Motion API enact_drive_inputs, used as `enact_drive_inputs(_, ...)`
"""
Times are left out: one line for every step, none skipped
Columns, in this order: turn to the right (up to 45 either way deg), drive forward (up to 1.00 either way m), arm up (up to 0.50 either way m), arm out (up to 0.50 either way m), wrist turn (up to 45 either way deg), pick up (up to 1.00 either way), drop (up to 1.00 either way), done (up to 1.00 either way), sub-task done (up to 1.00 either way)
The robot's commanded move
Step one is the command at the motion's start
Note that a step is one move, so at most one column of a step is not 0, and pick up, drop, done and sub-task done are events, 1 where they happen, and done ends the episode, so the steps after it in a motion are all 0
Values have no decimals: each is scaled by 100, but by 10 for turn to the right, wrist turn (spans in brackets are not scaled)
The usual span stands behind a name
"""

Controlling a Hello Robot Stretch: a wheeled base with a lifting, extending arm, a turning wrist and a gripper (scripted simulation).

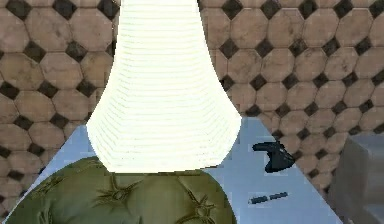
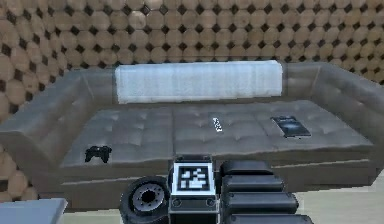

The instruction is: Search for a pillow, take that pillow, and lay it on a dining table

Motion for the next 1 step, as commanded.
enact_drive_inputs(30,0,0,0,0,0,0,0,0)
